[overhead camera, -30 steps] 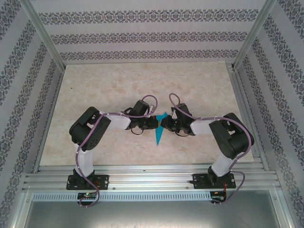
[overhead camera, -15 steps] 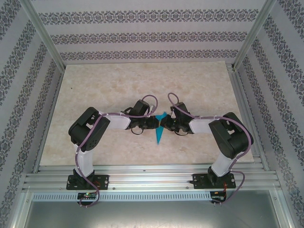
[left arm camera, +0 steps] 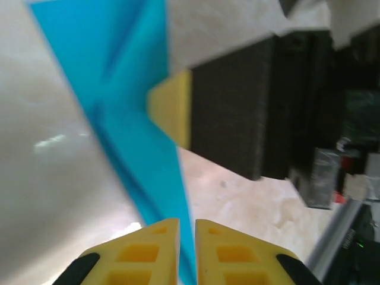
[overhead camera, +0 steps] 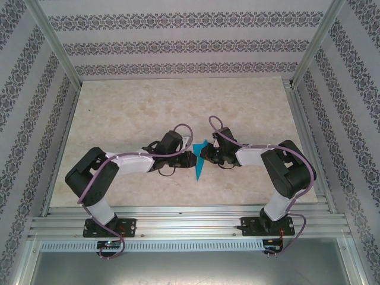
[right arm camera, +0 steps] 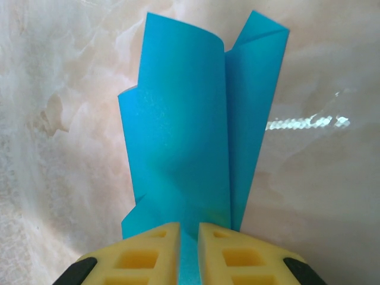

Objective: Fold a paper plane with a square sheet of paper (fold left side to right side)
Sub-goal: Fold the wing for the fifth time at the center of the table.

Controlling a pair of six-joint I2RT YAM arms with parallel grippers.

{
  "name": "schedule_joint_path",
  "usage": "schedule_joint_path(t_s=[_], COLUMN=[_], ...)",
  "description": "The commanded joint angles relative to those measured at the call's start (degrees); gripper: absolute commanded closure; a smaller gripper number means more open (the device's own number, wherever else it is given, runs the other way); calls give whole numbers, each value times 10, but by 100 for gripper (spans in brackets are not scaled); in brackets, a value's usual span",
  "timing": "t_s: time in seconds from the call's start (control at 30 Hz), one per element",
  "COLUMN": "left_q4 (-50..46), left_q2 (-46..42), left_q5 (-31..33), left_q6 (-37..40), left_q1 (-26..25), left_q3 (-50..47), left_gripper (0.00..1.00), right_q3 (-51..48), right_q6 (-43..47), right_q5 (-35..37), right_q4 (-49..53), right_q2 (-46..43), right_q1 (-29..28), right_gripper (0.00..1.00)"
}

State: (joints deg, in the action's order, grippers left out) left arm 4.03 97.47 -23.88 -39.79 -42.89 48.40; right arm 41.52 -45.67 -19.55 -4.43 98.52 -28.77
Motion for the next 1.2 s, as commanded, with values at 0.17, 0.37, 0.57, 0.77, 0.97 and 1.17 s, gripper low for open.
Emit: schedule_joint_path(t_s=[0.17, 0.37, 0.57, 0.77, 0.97, 1.17], left_q4=[39, 32, 8, -47, -44, -50], left_q2=[27, 72, 100, 118, 122, 117], left_q5=[0, 3, 22, 61, 64, 70], left_q6=[-23, -16, -12, -6, -22, -26], left_q1=[-36, -38, -46, -67, -82, -84], left_q3=[26, 24, 15, 4, -29, -47], left_gripper=[87, 89, 90, 92, 93, 94], right_q3=[-4, -4, 0, 14, 36, 79], right_q6=[13, 13, 18, 25, 36, 65], right_q5=[39, 37, 43, 52, 54, 46], right_q4=[49, 47, 47, 46, 33, 39], right_q2=[16, 16, 12, 18, 36, 61], right_q1=[-6, -5, -5, -1, 28, 63], right_gripper=[83, 83, 83, 83, 83, 82])
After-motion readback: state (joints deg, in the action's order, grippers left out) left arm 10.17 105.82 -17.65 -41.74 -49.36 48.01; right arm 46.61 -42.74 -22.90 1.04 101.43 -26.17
